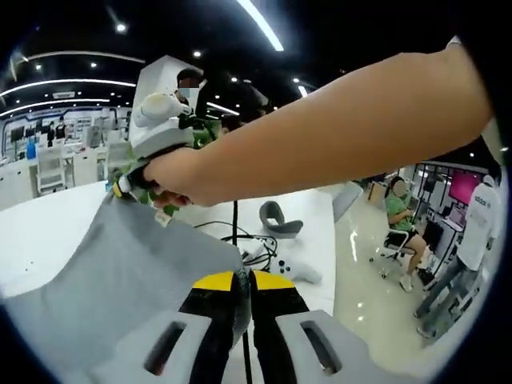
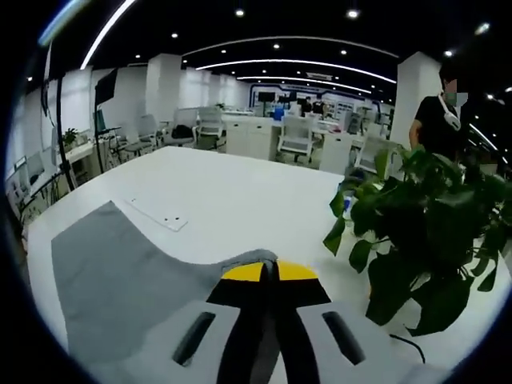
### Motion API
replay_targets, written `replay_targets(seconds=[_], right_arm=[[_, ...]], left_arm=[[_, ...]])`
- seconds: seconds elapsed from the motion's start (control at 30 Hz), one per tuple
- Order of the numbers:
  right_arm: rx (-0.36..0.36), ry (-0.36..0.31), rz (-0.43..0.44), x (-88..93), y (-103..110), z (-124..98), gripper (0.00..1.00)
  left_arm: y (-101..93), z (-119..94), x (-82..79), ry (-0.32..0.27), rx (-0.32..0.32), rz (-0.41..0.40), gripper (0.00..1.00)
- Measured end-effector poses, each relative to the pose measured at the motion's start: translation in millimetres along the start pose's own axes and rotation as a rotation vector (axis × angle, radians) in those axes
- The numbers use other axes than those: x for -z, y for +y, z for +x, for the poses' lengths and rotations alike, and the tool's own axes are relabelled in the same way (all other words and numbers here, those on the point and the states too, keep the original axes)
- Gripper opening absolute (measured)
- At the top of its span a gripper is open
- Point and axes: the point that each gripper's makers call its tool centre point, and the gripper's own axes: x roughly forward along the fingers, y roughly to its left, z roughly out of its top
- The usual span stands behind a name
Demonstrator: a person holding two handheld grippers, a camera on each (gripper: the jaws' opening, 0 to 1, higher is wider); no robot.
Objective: Fold the towel on the table until its edges align and the towel forms a compact rectangular stack.
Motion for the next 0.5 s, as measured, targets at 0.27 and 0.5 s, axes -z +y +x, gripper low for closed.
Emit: replay_targets(seconds=[0.27,0.5], right_arm=[[0.028,-0.013,-0.044,-26.6,0,-18,0.01],[0.053,-0.036,-0.081,-54.2,-5,-32,0.01]], left_arm=[[-1.5,-18,-15.0,-0.038,0.018,0.028,0.07],[-2.7,-38,-43.0,-0.115,0.030,0.013,0.06]])
